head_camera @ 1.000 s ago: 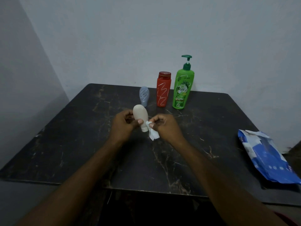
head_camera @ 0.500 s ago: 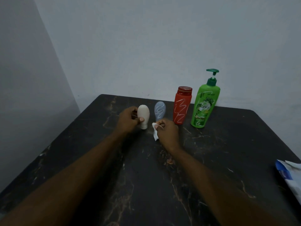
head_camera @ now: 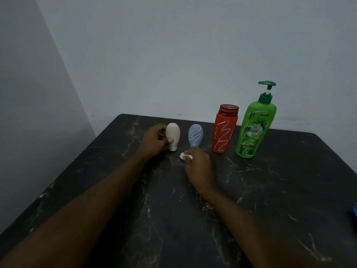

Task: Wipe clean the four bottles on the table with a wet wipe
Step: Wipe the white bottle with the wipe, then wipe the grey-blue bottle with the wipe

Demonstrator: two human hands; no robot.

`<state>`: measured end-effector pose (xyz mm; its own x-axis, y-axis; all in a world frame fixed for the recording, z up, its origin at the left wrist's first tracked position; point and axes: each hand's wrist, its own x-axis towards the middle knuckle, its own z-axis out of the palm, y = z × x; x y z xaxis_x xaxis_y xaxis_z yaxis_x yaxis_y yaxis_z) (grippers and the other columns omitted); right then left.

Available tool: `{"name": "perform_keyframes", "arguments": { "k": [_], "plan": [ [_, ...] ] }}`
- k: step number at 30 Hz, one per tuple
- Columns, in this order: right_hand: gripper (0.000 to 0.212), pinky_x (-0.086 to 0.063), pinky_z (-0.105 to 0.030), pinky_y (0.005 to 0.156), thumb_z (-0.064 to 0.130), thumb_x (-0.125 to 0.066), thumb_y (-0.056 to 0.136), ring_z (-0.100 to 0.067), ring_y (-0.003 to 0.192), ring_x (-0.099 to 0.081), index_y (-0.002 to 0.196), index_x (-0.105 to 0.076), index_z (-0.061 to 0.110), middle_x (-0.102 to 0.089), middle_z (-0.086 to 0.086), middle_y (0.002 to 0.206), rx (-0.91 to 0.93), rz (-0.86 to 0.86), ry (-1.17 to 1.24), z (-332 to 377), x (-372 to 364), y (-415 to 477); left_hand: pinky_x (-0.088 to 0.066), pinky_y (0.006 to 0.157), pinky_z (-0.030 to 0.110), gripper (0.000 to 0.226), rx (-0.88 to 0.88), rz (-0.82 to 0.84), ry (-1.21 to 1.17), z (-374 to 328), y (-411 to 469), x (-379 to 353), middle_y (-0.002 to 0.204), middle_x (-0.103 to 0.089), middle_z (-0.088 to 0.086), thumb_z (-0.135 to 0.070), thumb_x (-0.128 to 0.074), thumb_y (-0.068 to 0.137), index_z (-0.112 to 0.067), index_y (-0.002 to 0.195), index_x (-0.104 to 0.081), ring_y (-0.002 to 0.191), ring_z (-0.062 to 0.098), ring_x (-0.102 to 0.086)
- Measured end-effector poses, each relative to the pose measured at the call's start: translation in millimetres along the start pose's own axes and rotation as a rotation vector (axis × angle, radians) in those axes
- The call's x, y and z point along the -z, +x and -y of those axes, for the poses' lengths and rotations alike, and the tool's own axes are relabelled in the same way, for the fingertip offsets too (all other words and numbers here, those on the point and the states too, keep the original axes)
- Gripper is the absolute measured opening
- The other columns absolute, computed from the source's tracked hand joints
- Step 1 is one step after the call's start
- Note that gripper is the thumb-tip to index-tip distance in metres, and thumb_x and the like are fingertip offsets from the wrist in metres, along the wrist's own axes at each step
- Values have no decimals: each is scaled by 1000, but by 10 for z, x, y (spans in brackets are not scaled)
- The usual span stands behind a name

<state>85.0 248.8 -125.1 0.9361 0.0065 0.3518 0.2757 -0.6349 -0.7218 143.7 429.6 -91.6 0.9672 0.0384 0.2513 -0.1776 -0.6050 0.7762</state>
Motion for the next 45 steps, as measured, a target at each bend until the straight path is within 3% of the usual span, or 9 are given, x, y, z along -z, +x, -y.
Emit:
{"name": "perform_keyframes", "arguments": {
  "k": [5,10,15,19,21,24,31,39,45],
  "plan": [
    [13,-49,-19,80,11,-64,94,-6,92,-60,104,-70,17,-68,2,106,-19,-23,57,-37,-11,7,-53,88,30,35,-6,47,-3,-17,26,-5,127,-66,4,-15,-76,91,-14,123,-61,113,20,-63],
    [14,-52,-21,82,13,-64,94,-6,94,-60,105,-69,19,-68,4,106,-38,-20,91,-57,-32,17,-56,93,36,38,15,61,-30,-1,24,-9,127,-66,3,-16,-78,88,-17,122,-60,114,20,-64],
    [15,-50,-16,79,13,-66,93,-5,93,-60,107,-69,19,-67,4,106,-46,-1,94,-56,-32,19,-56,95,33,61,46,109,-104,-44,-15,47,132,-63,0,-15,-86,80,-20,132,-54,119,20,-63],
    [10,-41,-5,67,14,-67,93,1,86,-58,102,-70,17,-69,6,102,-47,-16,152,-89,19,-24,-49,103,37,78,-71,3,63,-244,9,181,142,-57,0,-26,-89,77,-23,144,-48,127,16,-54],
    [10,-43,-4,67,14,-67,93,1,87,-60,102,-72,16,-69,6,101,-54,-19,184,-121,54,-75,-48,107,38,70,-221,-46,181,-459,47,239,144,-56,2,-29,-85,82,-22,143,-52,131,17,-53],
    [7,-45,-5,66,15,-69,92,-1,86,-64,97,-73,17,-70,7,95,-65,-25,242,-160,106,-139,-46,104,33,56,-404,45,382,-866,147,210,139,-59,4,-29,-81,87,-18,137,-59,127,19,-55],
    [7,-46,-4,65,19,-69,92,3,84,-64,96,-75,19,-70,12,93,-96,-28,263,-199,301,-281,-51,96,34,40,-395,351,830,-1212,437,-141,128,-66,8,-17,-74,92,-12,131,-64,115,22,-62],
    [8,-45,-7,63,23,-74,89,3,73,-65,83,-75,18,-71,9,75,-102,-82,350,-203,578,-364,-57,87,33,20,-360,333,812,-1237,366,-271,113,-71,8,-13,-67,96,-10,116,-70,98,19,-67],
    [9,-58,-28,74,31,-77,85,-3,75,-70,89,-77,22,-75,10,80,-134,-128,454,-257,1086,-539,-51,73,20,19,-281,195,539,-1385,-54,-125,105,-75,5,-19,-73,93,-10,110,-73,87,13,-68]
  ]
}}
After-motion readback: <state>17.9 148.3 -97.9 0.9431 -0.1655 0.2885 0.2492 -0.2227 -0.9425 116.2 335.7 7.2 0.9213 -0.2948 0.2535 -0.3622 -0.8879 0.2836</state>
